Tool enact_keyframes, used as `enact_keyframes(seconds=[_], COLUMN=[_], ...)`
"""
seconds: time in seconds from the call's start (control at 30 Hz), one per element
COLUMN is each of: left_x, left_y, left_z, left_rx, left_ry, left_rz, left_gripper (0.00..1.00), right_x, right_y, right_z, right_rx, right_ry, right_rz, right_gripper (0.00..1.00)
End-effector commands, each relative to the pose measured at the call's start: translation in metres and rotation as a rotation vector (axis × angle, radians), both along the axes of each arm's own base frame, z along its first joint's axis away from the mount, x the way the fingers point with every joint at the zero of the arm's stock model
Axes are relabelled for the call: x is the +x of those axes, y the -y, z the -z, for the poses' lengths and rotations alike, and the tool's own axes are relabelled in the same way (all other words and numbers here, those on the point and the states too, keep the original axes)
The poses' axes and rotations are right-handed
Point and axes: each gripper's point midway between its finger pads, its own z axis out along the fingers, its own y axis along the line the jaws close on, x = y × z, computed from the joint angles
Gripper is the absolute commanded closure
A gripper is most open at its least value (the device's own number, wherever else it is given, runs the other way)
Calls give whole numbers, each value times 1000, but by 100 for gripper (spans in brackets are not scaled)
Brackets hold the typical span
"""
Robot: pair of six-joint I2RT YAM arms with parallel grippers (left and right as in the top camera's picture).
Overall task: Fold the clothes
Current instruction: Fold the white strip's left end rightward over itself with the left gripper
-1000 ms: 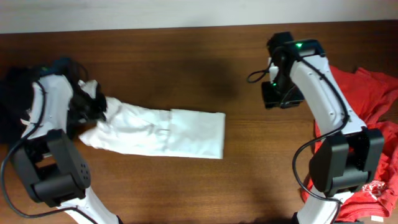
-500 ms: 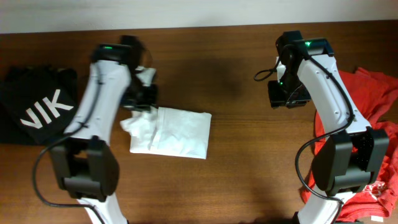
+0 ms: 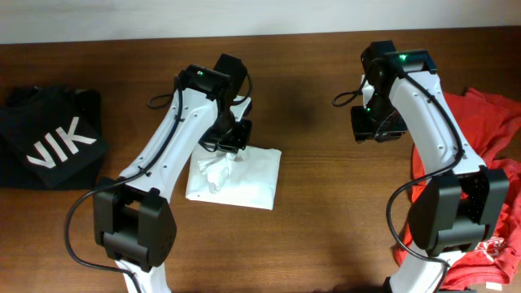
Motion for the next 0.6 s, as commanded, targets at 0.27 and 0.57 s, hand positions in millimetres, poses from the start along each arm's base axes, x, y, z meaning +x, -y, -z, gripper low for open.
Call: enact_keyframes(seconds=[0.27,0.57], left_x=[-26,-35], left_y=[33,77], left_z=[28,42], left_rx=[-56,-96], left_ry=[-61,3], left_rz=[48,133], left_gripper=[97,41], right_x=[2,1], right_y=[2,2], right_z=[-5,-5], right_rx=[-11,-10], right_ry=[15,13], right_rz=[1,1], right_gripper=[53,53])
